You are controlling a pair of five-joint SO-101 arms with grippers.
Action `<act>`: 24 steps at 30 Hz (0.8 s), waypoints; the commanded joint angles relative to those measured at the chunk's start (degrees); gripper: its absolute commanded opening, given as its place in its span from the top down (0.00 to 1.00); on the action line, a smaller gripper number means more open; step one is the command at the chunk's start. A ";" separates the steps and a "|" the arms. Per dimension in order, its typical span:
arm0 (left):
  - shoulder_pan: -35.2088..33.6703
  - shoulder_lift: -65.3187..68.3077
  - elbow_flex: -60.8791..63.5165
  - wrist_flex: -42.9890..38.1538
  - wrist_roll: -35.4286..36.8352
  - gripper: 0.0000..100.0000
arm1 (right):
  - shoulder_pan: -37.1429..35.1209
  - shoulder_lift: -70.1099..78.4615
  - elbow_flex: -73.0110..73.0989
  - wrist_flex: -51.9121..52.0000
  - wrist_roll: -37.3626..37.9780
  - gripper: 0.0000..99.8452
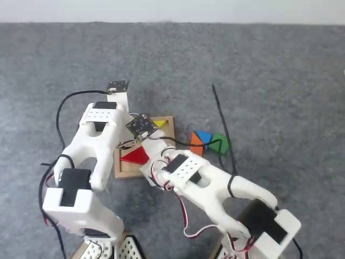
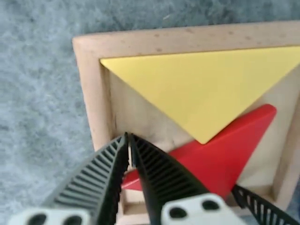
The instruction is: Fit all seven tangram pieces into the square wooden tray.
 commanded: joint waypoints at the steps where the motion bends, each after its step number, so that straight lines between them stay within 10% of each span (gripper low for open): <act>1: 0.53 -0.44 -1.71 0.62 -5.98 0.99 | 1.19 2.42 -3.43 -0.31 0.53 0.98; 24: 1.67 0.09 -2.15 1.49 -9.14 0.99 | 1.19 -15.52 -1.23 -5.93 4.04 0.99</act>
